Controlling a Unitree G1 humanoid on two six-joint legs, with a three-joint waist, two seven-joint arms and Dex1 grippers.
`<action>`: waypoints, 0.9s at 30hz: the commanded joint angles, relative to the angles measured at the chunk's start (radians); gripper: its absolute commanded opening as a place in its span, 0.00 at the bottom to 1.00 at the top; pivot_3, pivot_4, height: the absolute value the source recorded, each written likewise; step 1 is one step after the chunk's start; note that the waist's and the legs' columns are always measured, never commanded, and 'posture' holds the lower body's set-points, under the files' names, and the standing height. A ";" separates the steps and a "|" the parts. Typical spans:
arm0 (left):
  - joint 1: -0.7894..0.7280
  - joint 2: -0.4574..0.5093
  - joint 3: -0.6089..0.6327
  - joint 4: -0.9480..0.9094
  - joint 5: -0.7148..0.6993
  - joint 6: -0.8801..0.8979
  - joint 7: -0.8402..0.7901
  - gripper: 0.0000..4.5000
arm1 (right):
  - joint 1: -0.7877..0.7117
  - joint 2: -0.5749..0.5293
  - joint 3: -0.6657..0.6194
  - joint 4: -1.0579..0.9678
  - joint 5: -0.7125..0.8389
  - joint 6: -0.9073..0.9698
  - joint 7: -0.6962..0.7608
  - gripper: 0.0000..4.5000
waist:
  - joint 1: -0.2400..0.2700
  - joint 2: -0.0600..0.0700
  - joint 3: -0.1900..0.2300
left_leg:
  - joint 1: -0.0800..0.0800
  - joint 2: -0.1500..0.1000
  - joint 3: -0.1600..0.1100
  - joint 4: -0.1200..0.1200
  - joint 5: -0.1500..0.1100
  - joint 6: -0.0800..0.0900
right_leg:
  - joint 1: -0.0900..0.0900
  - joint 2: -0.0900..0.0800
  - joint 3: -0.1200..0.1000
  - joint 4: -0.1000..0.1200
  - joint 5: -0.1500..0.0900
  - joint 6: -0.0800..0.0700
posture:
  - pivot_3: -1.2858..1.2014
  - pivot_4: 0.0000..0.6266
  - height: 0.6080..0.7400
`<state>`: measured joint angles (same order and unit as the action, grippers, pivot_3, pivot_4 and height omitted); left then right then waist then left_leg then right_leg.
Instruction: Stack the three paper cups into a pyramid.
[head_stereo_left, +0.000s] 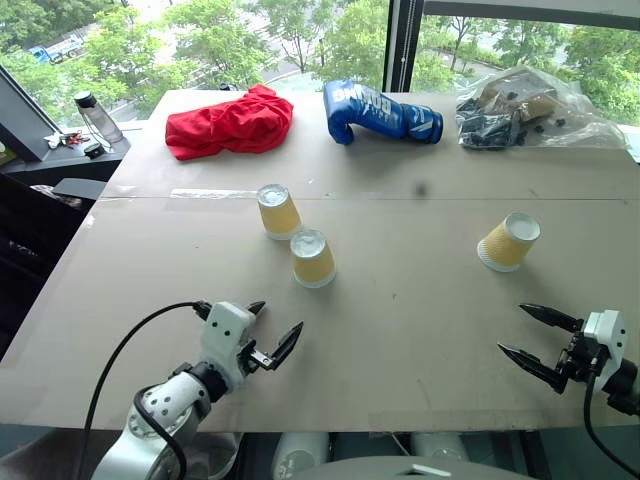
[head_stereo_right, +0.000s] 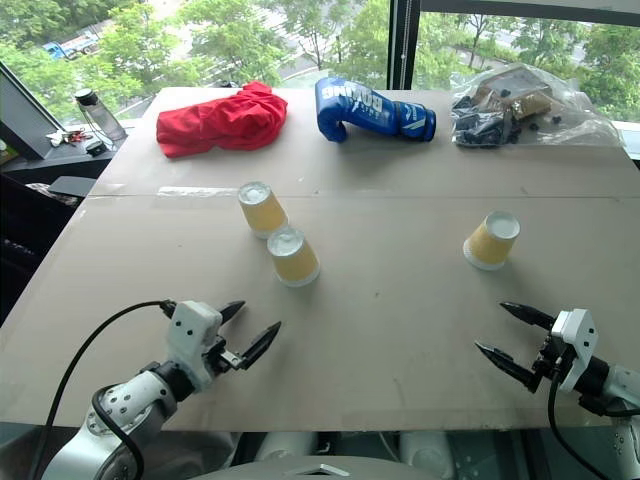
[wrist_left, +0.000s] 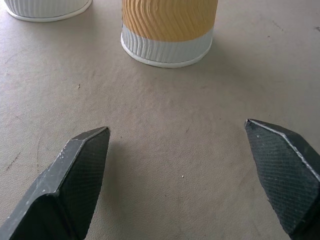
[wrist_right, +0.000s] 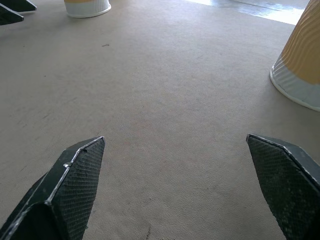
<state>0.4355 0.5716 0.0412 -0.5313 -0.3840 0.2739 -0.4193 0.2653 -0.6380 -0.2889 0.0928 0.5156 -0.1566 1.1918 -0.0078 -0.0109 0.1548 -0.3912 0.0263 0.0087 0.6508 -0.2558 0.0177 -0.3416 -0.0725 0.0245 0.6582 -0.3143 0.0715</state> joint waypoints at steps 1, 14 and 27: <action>-0.022 -0.018 -0.007 0.009 0.005 -0.071 -0.061 0.98 | 0.016 0.001 -0.031 -0.026 0.012 -0.015 -0.001 1.00 | 0.000 0.000 0.000 | 0.000 0.000 0.000 0.000 0.000 0.000 | 0.000 0.000 0.000 0.000 0.000 0.000 | 0.52 0.24 1.00; -0.067 -0.047 0.005 0.058 -0.031 -0.111 -0.212 0.98 | 0.026 0.004 -0.029 -0.055 0.010 -0.011 -0.026 1.00 | 0.000 0.001 -0.001 | -0.001 0.000 0.000 0.000 0.000 0.000 | 0.000 0.000 -0.001 0.000 0.000 0.000 | 0.52 0.24 1.00; -0.138 -0.068 0.013 0.110 0.025 -0.201 -0.234 0.98 | 0.047 -0.003 -0.023 -0.159 0.100 0.060 0.029 1.00 | 0.002 0.002 -0.001 | -0.001 0.000 -0.001 0.000 0.000 0.000 | 0.000 0.000 -0.001 -0.001 0.000 0.000 | 0.52 0.24 1.00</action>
<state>0.3084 0.5059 0.0326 -0.4108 -0.3604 0.1029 -0.6498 0.3119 -0.6285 -0.2917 -0.0142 0.5781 -0.1060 1.2091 -0.0062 -0.0090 0.1540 -0.3922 0.0263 0.0075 0.6507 -0.2559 0.0179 -0.3420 -0.0726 0.0227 0.6577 -0.3143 0.0715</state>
